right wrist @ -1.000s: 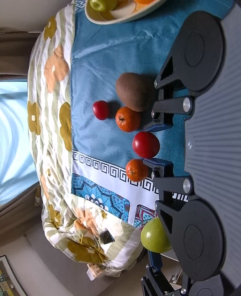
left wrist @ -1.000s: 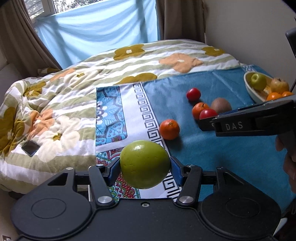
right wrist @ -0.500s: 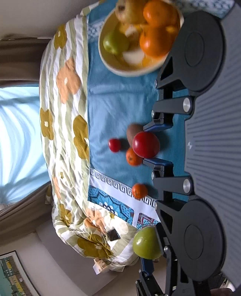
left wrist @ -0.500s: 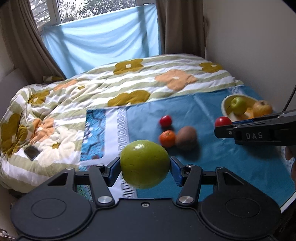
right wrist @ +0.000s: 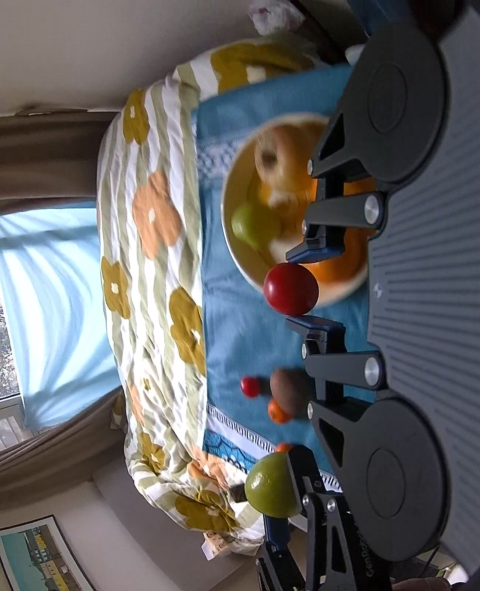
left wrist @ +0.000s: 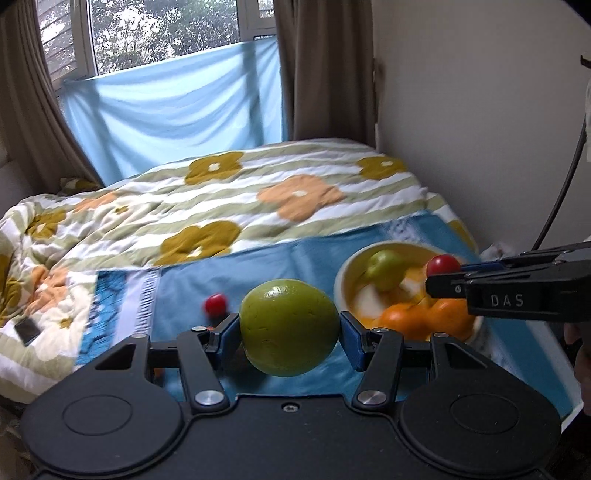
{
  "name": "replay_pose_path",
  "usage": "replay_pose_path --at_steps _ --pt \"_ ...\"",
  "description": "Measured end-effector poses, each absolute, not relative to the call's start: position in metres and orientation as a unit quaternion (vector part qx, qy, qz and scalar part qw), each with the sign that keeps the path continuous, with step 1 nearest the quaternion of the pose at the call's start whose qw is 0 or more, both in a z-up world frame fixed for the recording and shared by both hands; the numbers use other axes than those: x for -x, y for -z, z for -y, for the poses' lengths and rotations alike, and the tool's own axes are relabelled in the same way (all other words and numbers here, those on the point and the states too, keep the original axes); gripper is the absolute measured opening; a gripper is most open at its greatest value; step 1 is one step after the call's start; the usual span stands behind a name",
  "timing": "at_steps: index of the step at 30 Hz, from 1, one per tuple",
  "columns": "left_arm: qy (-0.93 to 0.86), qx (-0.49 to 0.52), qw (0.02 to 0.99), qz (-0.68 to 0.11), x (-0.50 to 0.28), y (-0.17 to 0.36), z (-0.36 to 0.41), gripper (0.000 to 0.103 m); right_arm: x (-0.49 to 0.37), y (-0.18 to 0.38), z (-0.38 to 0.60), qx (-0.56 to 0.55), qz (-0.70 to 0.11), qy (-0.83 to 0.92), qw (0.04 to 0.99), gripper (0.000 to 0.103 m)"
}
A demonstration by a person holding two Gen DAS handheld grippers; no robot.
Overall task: Organize fruits
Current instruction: 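Carry the green apple and red tomato with both tools over the cream bowl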
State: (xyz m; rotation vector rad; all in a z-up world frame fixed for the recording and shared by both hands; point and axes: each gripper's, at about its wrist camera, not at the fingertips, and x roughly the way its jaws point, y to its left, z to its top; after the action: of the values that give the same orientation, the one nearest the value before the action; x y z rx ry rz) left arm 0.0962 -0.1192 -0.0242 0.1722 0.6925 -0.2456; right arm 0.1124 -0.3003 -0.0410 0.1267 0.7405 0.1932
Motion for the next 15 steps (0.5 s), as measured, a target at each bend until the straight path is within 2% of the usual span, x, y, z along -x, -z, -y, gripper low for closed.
replay_pose_path --at_steps 15 --pt "0.162 -0.1 0.915 -0.357 -0.153 0.058 0.209 0.061 -0.144 0.048 0.381 -0.064 -0.352 -0.068 0.931 0.045"
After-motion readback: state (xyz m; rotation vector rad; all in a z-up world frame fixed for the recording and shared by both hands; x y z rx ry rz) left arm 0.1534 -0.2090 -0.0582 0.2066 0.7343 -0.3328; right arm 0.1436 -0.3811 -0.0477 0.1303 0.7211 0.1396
